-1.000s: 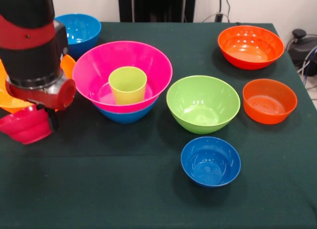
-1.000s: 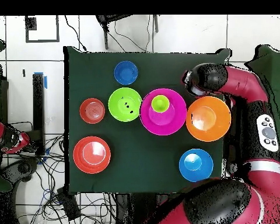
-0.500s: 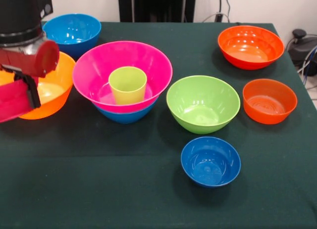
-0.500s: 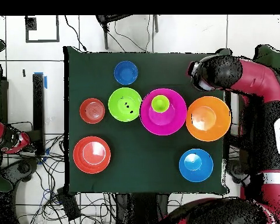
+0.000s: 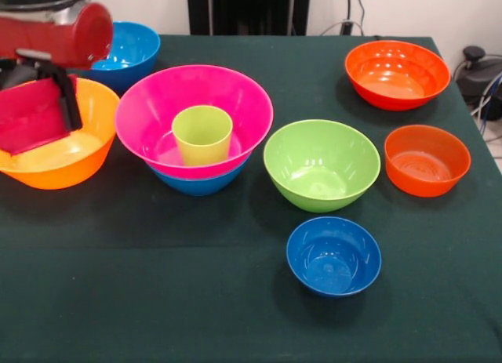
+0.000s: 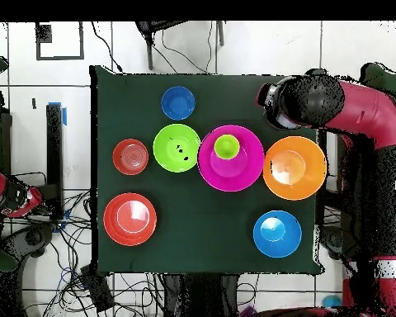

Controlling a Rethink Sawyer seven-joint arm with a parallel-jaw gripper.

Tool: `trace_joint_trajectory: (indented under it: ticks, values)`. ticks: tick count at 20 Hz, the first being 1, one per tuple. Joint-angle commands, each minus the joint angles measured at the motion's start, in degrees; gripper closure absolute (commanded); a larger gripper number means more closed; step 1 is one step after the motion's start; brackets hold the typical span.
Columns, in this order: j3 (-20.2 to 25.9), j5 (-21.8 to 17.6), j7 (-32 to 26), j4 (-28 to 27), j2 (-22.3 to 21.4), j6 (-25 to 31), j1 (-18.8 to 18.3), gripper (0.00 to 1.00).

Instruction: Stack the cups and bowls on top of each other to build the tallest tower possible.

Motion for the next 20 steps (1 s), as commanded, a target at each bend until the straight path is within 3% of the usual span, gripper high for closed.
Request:
trace_joint_trajectory:
  ticks: [1, 11, 20]
  values:
    - [-1.00, 1.23, -1.67, 7.83, -7.49, 8.67, 5.60, 1.00]
    - [-5.32, 3.03, 2.42, 10.57, -13.70, 13.69, 9.99, 1.00]
    - [-8.46, 4.07, 4.84, 13.41, -12.91, 15.86, 11.83, 1.00]
